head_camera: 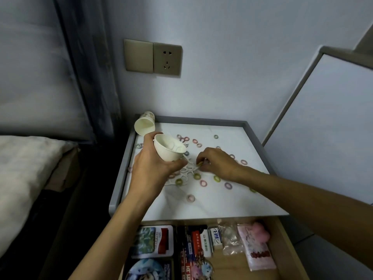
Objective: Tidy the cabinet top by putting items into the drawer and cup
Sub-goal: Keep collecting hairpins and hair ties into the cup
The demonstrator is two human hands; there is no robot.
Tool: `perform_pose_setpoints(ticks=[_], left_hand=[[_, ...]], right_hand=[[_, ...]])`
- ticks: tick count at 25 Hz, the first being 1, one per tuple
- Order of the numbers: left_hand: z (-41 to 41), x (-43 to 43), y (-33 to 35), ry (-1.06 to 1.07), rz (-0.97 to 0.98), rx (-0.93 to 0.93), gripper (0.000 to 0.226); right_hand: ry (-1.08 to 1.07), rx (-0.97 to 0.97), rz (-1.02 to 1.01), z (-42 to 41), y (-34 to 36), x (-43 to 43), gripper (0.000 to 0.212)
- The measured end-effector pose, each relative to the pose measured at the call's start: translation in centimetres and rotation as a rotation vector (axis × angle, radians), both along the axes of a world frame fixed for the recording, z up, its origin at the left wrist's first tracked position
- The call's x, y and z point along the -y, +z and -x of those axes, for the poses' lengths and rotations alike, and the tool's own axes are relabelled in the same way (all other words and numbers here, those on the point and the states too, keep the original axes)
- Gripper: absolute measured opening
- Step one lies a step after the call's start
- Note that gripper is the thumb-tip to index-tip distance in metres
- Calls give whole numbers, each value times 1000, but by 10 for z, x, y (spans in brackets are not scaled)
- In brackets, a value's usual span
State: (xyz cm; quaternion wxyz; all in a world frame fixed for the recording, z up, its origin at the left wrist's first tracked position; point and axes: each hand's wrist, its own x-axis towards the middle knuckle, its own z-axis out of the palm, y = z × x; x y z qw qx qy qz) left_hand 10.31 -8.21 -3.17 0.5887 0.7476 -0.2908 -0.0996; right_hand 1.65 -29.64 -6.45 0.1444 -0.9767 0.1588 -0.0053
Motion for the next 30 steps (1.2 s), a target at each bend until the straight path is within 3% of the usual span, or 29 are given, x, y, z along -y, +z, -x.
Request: perform_pose_setpoints(ticks=[7, 13, 17, 21, 25, 30], left_hand=[[-2, 4, -1, 25, -5, -6, 73], [-1, 8, 0, 32, -26, 15, 76], [0, 8, 3, 24, -38, 10, 76], [-5, 4, 9, 50, -26, -10, 72], [-4, 1, 12, 51, -36, -9, 71], [-8, -4, 13, 53, -21, -18, 71]], right_hand=[[-210, 76, -198, 2, -8, 21, 8], [-202, 36, -207, 11, 6, 39, 5], [-197, -35, -106, 15, 6, 51, 11], [-39, -30, 91, 7, 9, 43, 25], [86, -93, 198, -4, -4, 27, 14], [50, -17, 111, -14, 7, 19, 5]])
